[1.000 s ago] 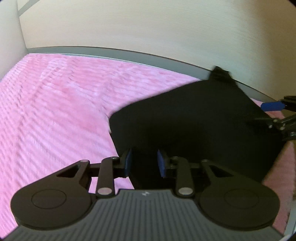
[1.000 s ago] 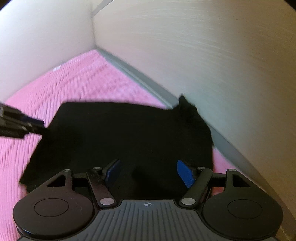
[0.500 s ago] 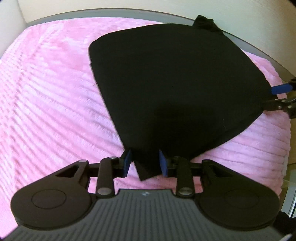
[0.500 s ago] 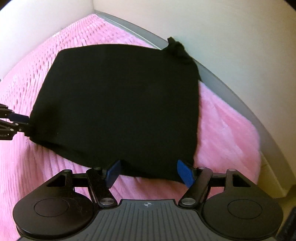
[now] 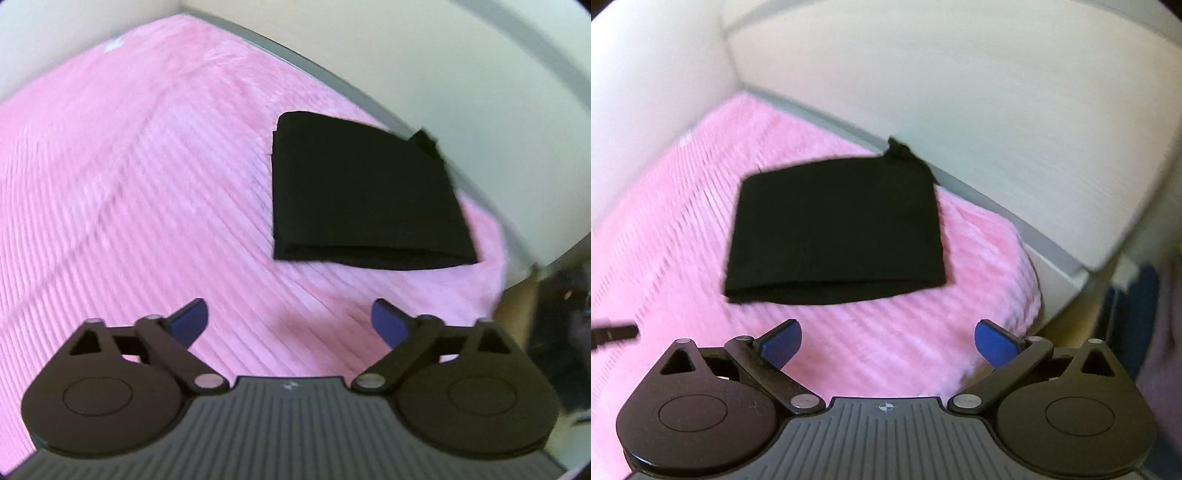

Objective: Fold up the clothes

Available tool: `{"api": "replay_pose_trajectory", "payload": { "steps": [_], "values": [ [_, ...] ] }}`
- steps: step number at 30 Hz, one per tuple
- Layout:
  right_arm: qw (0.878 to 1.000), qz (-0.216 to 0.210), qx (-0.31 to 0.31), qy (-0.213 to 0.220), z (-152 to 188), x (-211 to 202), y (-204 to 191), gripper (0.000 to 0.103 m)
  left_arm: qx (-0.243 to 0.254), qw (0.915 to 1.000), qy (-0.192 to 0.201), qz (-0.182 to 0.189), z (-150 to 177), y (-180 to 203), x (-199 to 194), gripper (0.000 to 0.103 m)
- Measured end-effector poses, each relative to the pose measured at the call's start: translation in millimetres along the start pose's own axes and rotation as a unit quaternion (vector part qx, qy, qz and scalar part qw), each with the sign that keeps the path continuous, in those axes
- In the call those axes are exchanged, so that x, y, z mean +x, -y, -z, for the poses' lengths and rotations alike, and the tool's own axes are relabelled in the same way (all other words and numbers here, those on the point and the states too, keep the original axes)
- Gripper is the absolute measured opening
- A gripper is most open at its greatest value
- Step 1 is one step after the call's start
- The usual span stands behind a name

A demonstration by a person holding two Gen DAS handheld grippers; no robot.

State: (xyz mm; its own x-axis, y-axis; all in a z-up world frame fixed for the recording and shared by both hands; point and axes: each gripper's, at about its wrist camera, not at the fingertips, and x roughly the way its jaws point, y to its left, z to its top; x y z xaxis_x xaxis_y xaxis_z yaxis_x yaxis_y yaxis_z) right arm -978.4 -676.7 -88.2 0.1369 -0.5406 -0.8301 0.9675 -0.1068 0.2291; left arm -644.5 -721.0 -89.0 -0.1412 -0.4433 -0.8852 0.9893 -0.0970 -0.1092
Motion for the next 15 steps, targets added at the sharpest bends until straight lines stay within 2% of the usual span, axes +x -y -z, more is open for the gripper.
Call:
{"api": "replay_pose_trajectory", "payload": {
  "steps": [3, 5, 7, 9, 15],
  "values": [
    [0.999, 0.006, 0.022, 0.023, 20, -46, -19, 0.102, -0.008, 0.9999, 0.014, 0.003, 22, 1, -44, 0.101],
    [0.999, 0.009, 0.013, 0.038, 30, -73, -30, 0.102, 0.001, 0.9996, 0.027, 0.006, 35, 2, -69, 0.101],
    [0.999, 0.011, 0.005, 0.053, 40, -100, -41, 0.102, 0.001, 0.9989, 0.037, 0.028, 50, 2, -95, 0.101],
    [0.998, 0.012, -0.002, 0.062, 51, -124, -49, 0.102, 0.008, 0.9987, 0.042, 0.027, 60, 5, -112, 0.101],
    [0.997, 0.018, 0.005, 0.076, 65, -157, -61, 0.103, 0.0, 0.9983, 0.05, 0.03, 79, 14, -148, 0.101]
  ]
}}
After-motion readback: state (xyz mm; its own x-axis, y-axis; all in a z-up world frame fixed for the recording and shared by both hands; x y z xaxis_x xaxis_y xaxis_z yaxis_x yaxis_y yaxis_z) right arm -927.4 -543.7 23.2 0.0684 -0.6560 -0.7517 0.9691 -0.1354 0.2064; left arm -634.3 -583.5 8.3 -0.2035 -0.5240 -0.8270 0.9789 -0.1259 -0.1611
